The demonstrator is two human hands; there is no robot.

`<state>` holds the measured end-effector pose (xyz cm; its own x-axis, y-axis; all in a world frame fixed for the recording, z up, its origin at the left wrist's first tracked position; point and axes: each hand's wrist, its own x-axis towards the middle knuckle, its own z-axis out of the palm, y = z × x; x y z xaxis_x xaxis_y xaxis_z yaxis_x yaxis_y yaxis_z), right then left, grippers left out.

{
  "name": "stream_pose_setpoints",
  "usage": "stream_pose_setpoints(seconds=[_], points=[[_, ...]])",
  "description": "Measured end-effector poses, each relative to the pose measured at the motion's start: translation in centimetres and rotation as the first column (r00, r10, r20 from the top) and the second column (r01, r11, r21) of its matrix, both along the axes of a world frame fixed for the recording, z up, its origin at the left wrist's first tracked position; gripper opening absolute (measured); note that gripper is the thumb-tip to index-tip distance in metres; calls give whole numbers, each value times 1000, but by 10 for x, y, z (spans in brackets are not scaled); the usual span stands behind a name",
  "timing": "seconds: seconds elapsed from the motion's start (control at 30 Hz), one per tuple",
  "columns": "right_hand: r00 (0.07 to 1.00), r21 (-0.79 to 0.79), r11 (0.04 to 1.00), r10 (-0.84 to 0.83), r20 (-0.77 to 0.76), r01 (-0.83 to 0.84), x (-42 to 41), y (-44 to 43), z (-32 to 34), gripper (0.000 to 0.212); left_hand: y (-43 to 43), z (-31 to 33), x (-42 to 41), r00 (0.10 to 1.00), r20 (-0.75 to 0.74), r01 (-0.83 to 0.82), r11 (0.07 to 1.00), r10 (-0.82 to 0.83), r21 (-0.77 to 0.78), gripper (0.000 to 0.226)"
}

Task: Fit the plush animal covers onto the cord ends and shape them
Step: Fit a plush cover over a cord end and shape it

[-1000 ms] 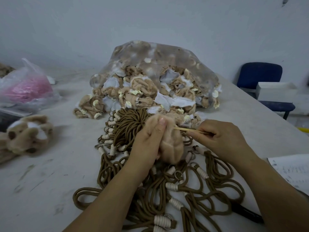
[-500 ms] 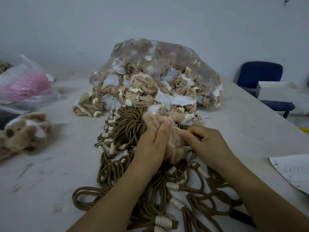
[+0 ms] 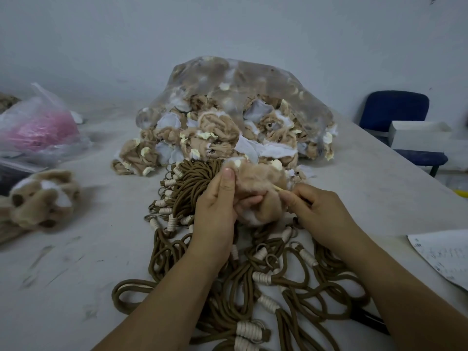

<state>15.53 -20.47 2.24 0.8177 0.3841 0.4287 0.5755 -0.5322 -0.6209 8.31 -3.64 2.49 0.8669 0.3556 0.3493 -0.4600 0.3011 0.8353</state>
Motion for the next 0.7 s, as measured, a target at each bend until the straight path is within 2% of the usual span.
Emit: stream_pose_setpoints(seconds=[0.1,0.2,0.3,0.37,0.43,0.53,0.63,0.7], points=[[999,39,999,24,-31,-23,-2,4,-2,54,-4,-3,-1,999,-41,-25,998,27,54,35],[998,53,998,40,-43,-38,-5,8,-4,47,-7,-7,-2,992,-68,-90,968,108,234,37],[999,51,997,50,-17,-49,-5,10,-5,40,-6,-9,-3,985,-61,-127,921,160,370,39],[998,52,997,52,22,-53,-3,7,-4,44,-6,-8,-3,983,-90,-110,912,158,396,40],[997,9,1000,29,67,-29,1,3,-1,47,-6,-4,-5,986,-134,-47,945,95,324,37],[986,-101,995,-4,166,22,4,-4,4,49,-2,1,-6,991,-121,77,986,-59,149,31],[966,-199,977,-19,258,72,5,-7,5,54,1,5,-3,981,-105,156,985,-163,-72,29],[970,-199,977,-29,243,79,5,-8,5,58,1,5,-2,980,-89,161,974,-176,-158,27]])
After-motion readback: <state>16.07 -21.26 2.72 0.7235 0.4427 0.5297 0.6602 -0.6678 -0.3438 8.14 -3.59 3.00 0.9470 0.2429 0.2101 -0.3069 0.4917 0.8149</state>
